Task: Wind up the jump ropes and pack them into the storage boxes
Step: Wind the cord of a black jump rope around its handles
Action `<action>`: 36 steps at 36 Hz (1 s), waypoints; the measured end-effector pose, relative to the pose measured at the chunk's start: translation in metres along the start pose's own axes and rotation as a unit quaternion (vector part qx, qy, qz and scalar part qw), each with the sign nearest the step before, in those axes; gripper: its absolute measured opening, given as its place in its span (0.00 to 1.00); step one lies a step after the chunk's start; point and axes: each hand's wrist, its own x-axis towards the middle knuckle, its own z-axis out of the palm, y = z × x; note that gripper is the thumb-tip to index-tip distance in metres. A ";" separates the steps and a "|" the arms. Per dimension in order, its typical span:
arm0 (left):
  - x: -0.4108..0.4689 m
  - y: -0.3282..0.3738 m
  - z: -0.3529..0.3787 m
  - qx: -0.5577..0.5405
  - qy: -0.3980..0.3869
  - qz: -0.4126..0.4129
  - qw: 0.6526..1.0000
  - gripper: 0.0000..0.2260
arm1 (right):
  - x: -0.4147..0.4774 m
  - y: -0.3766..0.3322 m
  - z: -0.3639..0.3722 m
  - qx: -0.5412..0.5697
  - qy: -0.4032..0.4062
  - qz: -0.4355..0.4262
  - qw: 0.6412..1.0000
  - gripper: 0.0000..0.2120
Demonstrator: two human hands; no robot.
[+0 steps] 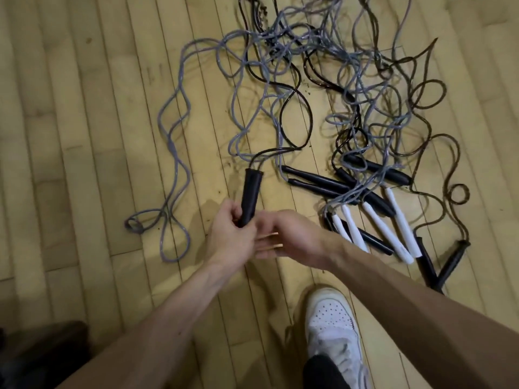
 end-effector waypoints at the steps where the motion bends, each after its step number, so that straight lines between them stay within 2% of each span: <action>1: -0.003 0.003 -0.001 -0.011 -0.003 0.008 1.000 0.15 | -0.005 -0.004 -0.001 0.057 -0.013 0.009 0.998 0.11; 2: -0.009 0.008 -0.004 -0.009 -0.007 0.018 1.000 0.16 | -0.010 -0.010 0.000 0.095 -0.010 0.012 0.995 0.15; 4: -0.024 0.023 -0.015 0.033 -0.009 0.048 0.998 0.17 | -0.026 -0.027 0.008 0.077 0.027 -0.004 0.997 0.20; 7: -0.056 0.060 -0.041 0.077 0.022 0.099 0.992 0.16 | -0.064 -0.067 0.034 -0.016 0.091 -0.084 0.992 0.14; 9: -0.086 0.089 -0.063 0.085 0.049 0.120 0.988 0.17 | -0.097 -0.096 0.052 -0.051 0.087 -0.124 0.987 0.10; 16: -0.199 0.200 -0.148 -0.001 0.124 0.235 0.964 0.21 | -0.244 -0.199 0.128 -0.134 0.063 -0.236 0.960 0.09; 19: -0.262 0.256 -0.192 -0.044 0.150 0.310 0.938 0.24 | -0.324 -0.241 0.176 -0.156 0.066 -0.310 0.935 0.06; 25: -0.399 0.340 -0.270 -0.042 0.197 0.458 0.866 0.25 | -0.482 -0.288 0.268 -0.185 0.078 -0.456 0.867 0.08; 29: -0.483 0.369 -0.300 -0.045 0.214 0.537 0.815 0.32 | -0.568 -0.293 0.317 -0.186 0.079 -0.524 0.827 0.09; 32: -0.538 0.380 -0.318 -0.058 0.211 0.582 0.783 0.30 | -0.624 -0.288 0.346 -0.198 0.072 -0.555 0.805 0.11; 36: -0.594 0.381 -0.331 -0.061 0.199 0.613 0.762 0.29 | -0.680 -0.273 0.374 -0.218 0.056 -0.583 0.781 0.09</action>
